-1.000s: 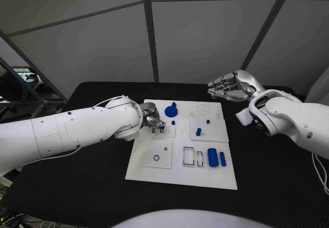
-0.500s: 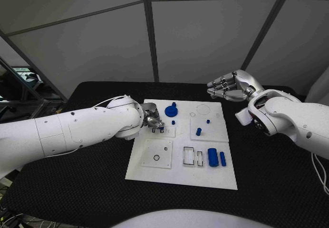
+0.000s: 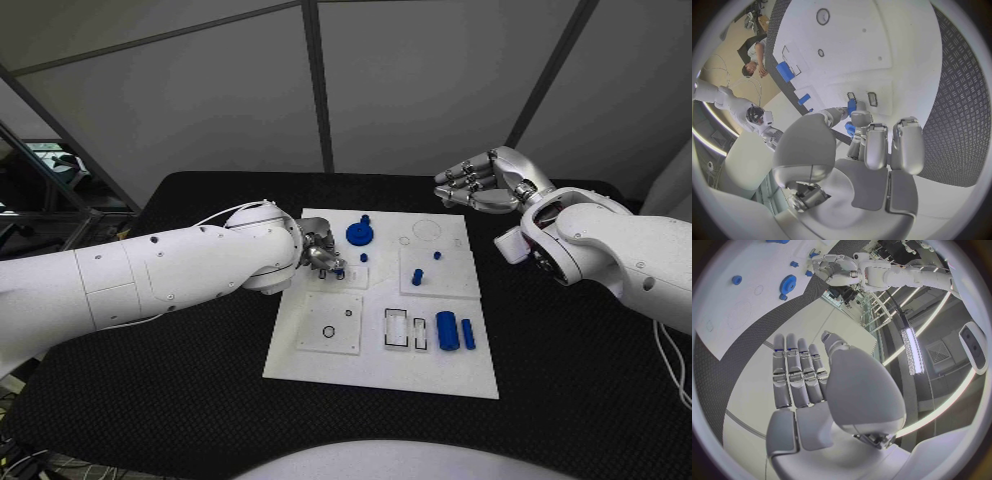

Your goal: Assemble the parts on the task board

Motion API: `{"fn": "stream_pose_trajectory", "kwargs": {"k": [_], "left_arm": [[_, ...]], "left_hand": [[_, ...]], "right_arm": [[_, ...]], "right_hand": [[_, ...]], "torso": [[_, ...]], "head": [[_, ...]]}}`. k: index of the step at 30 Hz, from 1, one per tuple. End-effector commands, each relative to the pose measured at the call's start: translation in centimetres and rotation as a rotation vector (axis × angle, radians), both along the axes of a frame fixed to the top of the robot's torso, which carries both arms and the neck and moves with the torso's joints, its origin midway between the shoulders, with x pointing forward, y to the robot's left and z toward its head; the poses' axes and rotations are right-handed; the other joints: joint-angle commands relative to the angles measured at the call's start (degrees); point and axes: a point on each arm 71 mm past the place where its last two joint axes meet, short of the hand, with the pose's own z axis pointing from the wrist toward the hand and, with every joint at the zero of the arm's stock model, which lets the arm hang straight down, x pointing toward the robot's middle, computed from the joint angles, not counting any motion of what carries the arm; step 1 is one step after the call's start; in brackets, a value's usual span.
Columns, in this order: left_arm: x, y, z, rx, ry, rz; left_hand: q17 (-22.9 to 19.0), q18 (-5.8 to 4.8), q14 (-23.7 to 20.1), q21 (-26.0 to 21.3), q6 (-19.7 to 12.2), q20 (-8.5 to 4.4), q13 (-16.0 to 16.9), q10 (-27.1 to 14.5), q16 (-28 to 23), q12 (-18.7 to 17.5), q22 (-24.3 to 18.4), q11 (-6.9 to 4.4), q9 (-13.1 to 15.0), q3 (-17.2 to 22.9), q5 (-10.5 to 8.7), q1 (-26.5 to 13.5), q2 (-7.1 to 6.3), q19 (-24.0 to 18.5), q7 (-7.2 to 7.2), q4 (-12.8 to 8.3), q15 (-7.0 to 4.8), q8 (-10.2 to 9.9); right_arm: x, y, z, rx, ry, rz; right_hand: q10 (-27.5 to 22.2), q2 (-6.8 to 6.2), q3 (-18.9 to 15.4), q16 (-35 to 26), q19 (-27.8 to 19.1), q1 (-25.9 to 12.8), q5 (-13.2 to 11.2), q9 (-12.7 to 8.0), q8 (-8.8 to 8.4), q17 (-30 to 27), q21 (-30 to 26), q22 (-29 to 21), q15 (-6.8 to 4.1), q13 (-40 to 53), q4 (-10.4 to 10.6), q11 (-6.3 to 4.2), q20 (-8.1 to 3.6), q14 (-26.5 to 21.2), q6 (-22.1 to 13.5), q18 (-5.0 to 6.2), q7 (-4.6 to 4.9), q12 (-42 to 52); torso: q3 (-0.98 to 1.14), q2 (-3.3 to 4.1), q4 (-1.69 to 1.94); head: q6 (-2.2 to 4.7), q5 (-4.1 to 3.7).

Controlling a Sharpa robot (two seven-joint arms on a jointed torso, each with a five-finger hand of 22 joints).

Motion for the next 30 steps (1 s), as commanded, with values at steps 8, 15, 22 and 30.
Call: {"fn": "stream_pose_trajectory", "kwargs": {"k": [8, 15, 22, 30], "left_arm": [[-0.46, -0.13, -0.47, 0.04, 0.045, -0.041], [-0.5, -0.15, -0.51, 0.043, 0.051, -0.046], [-0.57, -0.2, -0.55, 0.048, 0.059, -0.054], [-0.64, -0.24, -0.57, 0.05, 0.065, -0.06]], "left_hand": [[6.2, -1.16, 3.6, 0.2, -0.1, -0.16, -0.1, 0.1, -0.3, -0.2, 0.4, -0.25, 0.2, 9.6, 0.45, -0.4, 0.13, 0.4, -0.52, -9.9, -0.47, 0.3], [6.2, -1.12, 3.6, 0.0, -0.1, -0.16, -0.4, 0.0, -0.3, -0.4, 0.2, -0.25, 0.2, 9.6, 0.49, -0.5, 0.1, 0.3, -0.53, -10.0, -0.48, 0.3], [6.2, -1.12, 3.6, 0.0, -0.1, -0.17, -0.4, 0.0, -0.3, -0.5, 0.2, -0.26, 0.2, 9.6, 0.52, -0.6, 0.07, 0.3, -0.53, -10.0, -0.48, 0.4], [6.2, -1.13, 3.6, 0.0, -0.1, -0.18, -0.2, 0.1, -0.3, -0.2, 0.3, -0.27, 0.4, 9.5, 0.53, -0.9, -0.11, 0.3, -0.58, -10.1, -0.49, 0.5]], "right_arm": [[0.06, -0.05, 0.11, -0.002, -0.002, 0.005], [0.17, -0.19, 0.07, -0.003, -0.003, 0.001], [0.19, -0.21, 0.06, -0.004, -0.003, 0.001], [0.2, -0.22, 0.05, -0.004, -0.002, 0.001]], "right_hand": [[-0.2, 0.16, -0.2, -0.2, 0.4, -0.6, 0.4, 0.1, -0.16, -0.1, -0.4, -0.1, 0.19, 0.0, 0.0, 0.31, 0.09, 0.1, -0.3, 0.17, 0.08, -0.2], [-0.2, 0.16, -0.2, -0.2, 0.4, -0.6, 0.4, 0.1, -0.16, -0.1, -0.4, -0.1, 0.19, 0.0, 0.0, 0.31, 0.09, 0.1, -0.3, 0.17, 0.08, -0.2], [-0.2, 0.17, -0.2, -0.2, 0.5, -0.6, 0.4, 0.1, -0.15, -0.1, -0.5, -0.1, 0.2, 0.0, 0.0, 0.31, 0.1, 0.1, -0.3, 0.17, 0.08, -0.2], [-0.2, 0.17, -0.2, -0.2, 0.5, -0.6, 0.4, 0.1, -0.15, -0.1, -0.5, -0.1, 0.2, 0.0, 0.0, 0.31, 0.1, 0.1, -0.3, 0.17, 0.08, -0.2]], "torso": [[-0.05, 0.0, 0.03], [-0.04, 0.02, 0.05], [-0.06, 0.05, 0.02], [-0.06, 0.04, 0.04]], "head": [[0.16, -0.12], [0.16, -0.07], [0.04, -0.05], [-0.04, -0.1]]}}
